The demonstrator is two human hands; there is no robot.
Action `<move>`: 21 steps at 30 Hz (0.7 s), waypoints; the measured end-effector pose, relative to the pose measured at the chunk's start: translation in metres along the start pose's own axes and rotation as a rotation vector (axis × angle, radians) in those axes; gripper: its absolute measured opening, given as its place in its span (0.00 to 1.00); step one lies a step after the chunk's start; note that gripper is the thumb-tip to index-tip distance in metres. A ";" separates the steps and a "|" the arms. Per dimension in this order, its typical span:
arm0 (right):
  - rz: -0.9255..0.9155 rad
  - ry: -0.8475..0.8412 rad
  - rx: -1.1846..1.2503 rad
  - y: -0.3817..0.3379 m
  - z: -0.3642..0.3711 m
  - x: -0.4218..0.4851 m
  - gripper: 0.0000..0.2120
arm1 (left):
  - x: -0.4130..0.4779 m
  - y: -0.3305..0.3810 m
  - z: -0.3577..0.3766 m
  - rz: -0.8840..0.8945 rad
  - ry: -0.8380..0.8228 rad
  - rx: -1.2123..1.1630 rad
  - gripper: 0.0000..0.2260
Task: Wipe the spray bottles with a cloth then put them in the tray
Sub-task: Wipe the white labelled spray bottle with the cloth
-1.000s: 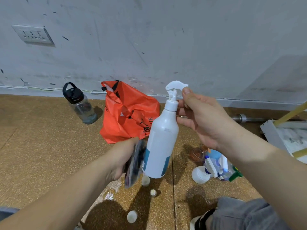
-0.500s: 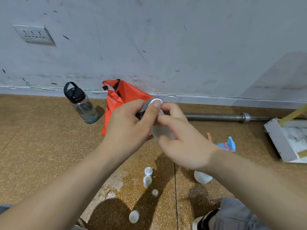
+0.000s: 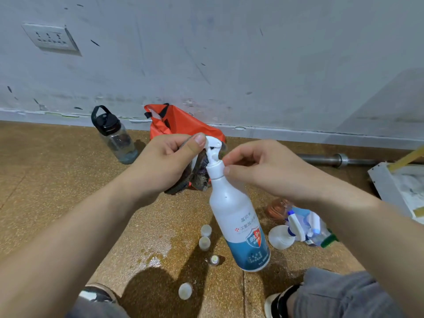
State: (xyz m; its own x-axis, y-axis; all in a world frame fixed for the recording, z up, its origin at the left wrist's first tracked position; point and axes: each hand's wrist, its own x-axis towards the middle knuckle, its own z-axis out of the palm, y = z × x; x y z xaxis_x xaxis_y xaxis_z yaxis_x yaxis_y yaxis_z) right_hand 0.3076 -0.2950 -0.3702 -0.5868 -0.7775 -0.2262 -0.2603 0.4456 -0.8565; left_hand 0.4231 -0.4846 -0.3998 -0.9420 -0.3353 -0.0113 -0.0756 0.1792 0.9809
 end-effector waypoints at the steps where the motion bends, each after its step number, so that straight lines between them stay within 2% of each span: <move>1: -0.012 -0.027 -0.010 -0.001 -0.001 -0.001 0.06 | 0.000 0.002 0.001 -0.001 -0.024 -0.013 0.30; 3: -0.074 -0.067 -0.066 -0.002 0.000 -0.003 0.12 | -0.001 0.005 0.003 -0.005 -0.056 -0.041 0.30; 6: -0.116 -0.084 -0.071 0.000 0.001 -0.005 0.18 | -0.002 0.009 0.009 -0.017 -0.083 -0.100 0.22; 10: -0.078 -0.124 -0.032 0.004 0.006 -0.005 0.24 | -0.004 0.009 0.015 -0.053 -0.078 -0.079 0.20; 14: -0.040 -0.099 0.016 0.008 0.014 -0.002 0.30 | -0.002 0.010 0.023 -0.084 0.008 -0.016 0.20; 16: -0.037 -0.070 0.050 0.007 0.013 -0.001 0.29 | -0.003 0.014 0.025 -0.084 0.035 -0.063 0.19; 19: -0.108 -0.074 0.023 0.005 0.010 0.000 0.23 | -0.006 0.018 0.024 -0.053 0.013 -0.119 0.19; 21: -0.163 -0.088 0.005 0.002 0.008 0.000 0.24 | -0.006 0.016 0.021 -0.059 0.007 -0.111 0.18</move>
State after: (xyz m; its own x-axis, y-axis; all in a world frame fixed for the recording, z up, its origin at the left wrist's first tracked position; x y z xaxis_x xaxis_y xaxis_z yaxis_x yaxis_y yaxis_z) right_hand 0.3132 -0.2977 -0.3759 -0.4680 -0.8751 -0.1233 -0.3430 0.3084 -0.8873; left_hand 0.4206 -0.4604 -0.3877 -0.9348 -0.3486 -0.0684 -0.0935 0.0556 0.9941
